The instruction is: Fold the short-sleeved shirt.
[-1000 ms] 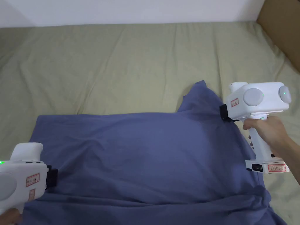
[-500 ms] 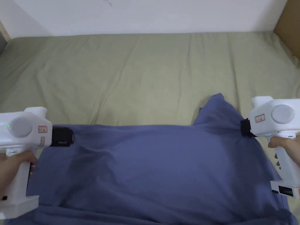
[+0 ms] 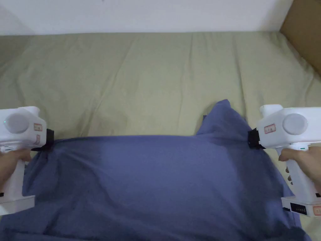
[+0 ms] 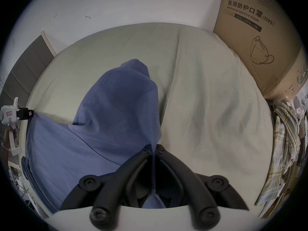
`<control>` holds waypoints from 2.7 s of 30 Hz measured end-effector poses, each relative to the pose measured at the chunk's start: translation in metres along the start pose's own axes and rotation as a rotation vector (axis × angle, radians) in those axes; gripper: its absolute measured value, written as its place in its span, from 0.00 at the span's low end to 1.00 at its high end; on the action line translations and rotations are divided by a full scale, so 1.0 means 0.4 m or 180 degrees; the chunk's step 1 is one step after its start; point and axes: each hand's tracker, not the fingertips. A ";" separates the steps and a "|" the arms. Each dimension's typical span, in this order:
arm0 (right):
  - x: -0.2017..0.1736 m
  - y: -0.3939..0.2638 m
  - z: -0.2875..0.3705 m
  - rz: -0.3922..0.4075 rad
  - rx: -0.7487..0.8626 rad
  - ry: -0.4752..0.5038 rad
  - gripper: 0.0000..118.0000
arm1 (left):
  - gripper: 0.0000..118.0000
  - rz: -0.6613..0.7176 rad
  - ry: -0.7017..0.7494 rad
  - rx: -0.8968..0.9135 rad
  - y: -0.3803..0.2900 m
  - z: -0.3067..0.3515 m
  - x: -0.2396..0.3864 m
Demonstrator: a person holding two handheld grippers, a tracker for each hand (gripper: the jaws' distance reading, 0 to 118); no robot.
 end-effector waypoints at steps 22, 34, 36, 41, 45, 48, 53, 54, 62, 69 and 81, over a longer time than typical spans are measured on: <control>0.007 -0.239 0.486 0.0045 0.0570 0.0090 0.02 | 0.02 -0.0461 -0.0090 0.0583 -0.293 0.526 -0.089; -0.004 -0.644 0.457 -0.0112 0.0067 0.0104 0.02 | 0.02 -0.0588 0.0007 0.0216 -0.646 0.468 -0.151; -0.006 -0.669 0.436 -0.0162 -0.0002 0.0105 0.02 | 0.02 -0.0498 0.0044 0.0131 -0.671 0.446 -0.151; -0.021 -0.690 0.431 -0.0318 0.0035 0.0056 0.02 | 0.04 -0.0427 0.0078 0.0142 -0.699 0.425 -0.142; -0.018 -0.693 0.432 -0.0387 0.0060 0.0085 0.02 | 0.32 -0.0408 0.0191 0.0117 -0.693 0.427 -0.144; -0.017 -0.698 0.438 -0.0403 0.0061 0.0053 0.19 | 0.71 -0.0269 0.0256 0.0122 -0.692 0.434 -0.173; -0.002 -0.698 0.477 -0.0545 0.0268 -0.0002 0.57 | 0.88 0.0111 -0.0025 0.0213 -0.694 0.480 -0.202; -0.004 -0.694 0.494 -0.0580 0.0402 0.0020 0.57 | 0.88 0.0136 -0.0047 0.0247 -0.691 0.490 -0.203; -0.108 -0.618 0.629 -0.0317 0.1232 0.0082 0.40 | 0.10 0.0174 -0.0415 0.0611 -0.630 0.617 -0.150; -0.255 -0.636 0.690 -0.0116 0.1901 -0.0009 0.00 | 0.00 0.0189 -0.0589 0.0777 -0.638 0.665 -0.112; -0.408 -0.703 0.705 -0.0151 0.2631 -0.0025 0.00 | 0.00 0.0906 -0.0989 0.0605 -0.730 0.615 -0.239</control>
